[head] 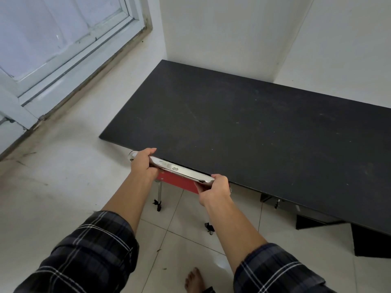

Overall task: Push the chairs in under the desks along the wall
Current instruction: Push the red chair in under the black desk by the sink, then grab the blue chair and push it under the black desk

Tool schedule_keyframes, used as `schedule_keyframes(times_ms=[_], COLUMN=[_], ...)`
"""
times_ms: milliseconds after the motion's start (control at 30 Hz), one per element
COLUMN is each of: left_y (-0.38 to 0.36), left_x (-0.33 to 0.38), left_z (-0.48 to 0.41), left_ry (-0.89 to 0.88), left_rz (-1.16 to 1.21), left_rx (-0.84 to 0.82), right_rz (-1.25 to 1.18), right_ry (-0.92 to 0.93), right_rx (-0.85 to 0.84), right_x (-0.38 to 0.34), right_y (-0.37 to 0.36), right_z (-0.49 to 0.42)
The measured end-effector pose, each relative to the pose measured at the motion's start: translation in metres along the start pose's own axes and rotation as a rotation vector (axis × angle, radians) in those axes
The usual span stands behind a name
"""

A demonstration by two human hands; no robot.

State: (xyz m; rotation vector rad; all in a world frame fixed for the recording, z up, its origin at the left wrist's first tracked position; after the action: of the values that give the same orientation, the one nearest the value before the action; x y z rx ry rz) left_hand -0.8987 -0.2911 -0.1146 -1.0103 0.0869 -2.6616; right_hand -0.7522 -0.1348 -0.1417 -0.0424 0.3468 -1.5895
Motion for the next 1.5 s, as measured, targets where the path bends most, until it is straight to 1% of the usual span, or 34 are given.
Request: schedule_keyframes(times_ms=[100,433,567,667,800,900,967,1033,1100,1167,1267,1300,1367,1433,1500], left_y=[0.006,-0.01,-0.016,-0.019,-0.03,-0.047,-0.062,-0.083,-0.098,-0.118,-0.153,-0.161,-0.182,-0.199,-0.215], left_x=[-0.01,-0.038,-0.047,-0.051,-0.072,-0.096,-0.118,-0.149,-0.173,-0.205,-0.264,-0.277,-0.323,-0.369,-0.425], left_z=[-0.001,0.012,0.019,0.025,0.04,0.057,0.07,0.091,0.109,0.136,0.188,0.202,0.246,0.289,0.34], left_ry=[0.02,0.025,0.004,-0.035,-0.07,-0.105,-0.115,-0.123,-0.133,-0.144,-0.242,-0.277,-0.357,-0.426,-0.519], left_rz=[-0.037,-0.055,-0.047,-0.057,-0.194,-0.263,-0.329,-0.412,-0.482,-0.6,-0.854,-0.932,-1.1,-1.252,-1.456], left_rx=[0.018,-0.053,-0.048,-0.04,-0.018,0.006,0.016,0.002,-0.004,-0.048,-0.205,-0.248,-0.362,-0.473,-0.578], right_rz=[-0.004,0.009,0.03,0.074,0.238,0.335,0.399,0.493,0.651,0.799,0.978,1.022,1.06,1.09,1.097], right_ry=[0.008,-0.012,-0.016,-0.005,-0.027,-0.003,0.077,0.208,0.33,0.47,0.661,0.691,0.732,0.765,0.801], right_rx=[0.013,-0.005,-0.021,-0.08,-0.198,-0.255,-0.245,-0.2,-0.153,-0.092,0.02,0.038,0.108,0.195,0.31], right_x=[0.0,0.001,0.0,-0.002,-0.011,-0.028,-0.05,-0.085,-0.113,-0.148,-0.199,-0.209,-0.235,-0.257,-0.281], right_y=[0.006,0.009,0.011,0.013,0.025,0.048,0.071,0.106,0.135,0.175,0.251,0.27,0.33,0.388,0.46], right_z=[-0.003,-0.006,-0.008,-0.009,0.002,0.007,0.005,0.002,0.001,0.006,0.026,0.03,0.045,0.063,0.085])
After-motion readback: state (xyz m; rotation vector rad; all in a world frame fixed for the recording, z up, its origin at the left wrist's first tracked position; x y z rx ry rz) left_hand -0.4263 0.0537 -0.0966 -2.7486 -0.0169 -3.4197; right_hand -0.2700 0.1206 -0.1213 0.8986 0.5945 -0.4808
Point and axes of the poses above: each hand's wrist, its own z-axis away from the middle knuckle, its own y-axis out of the back of the hand, x = y × z, the point moved 8 cm from there along -z, towards the middle knuckle, and after that the axes turned 7 degrees about -z, right-handed, at the moved point
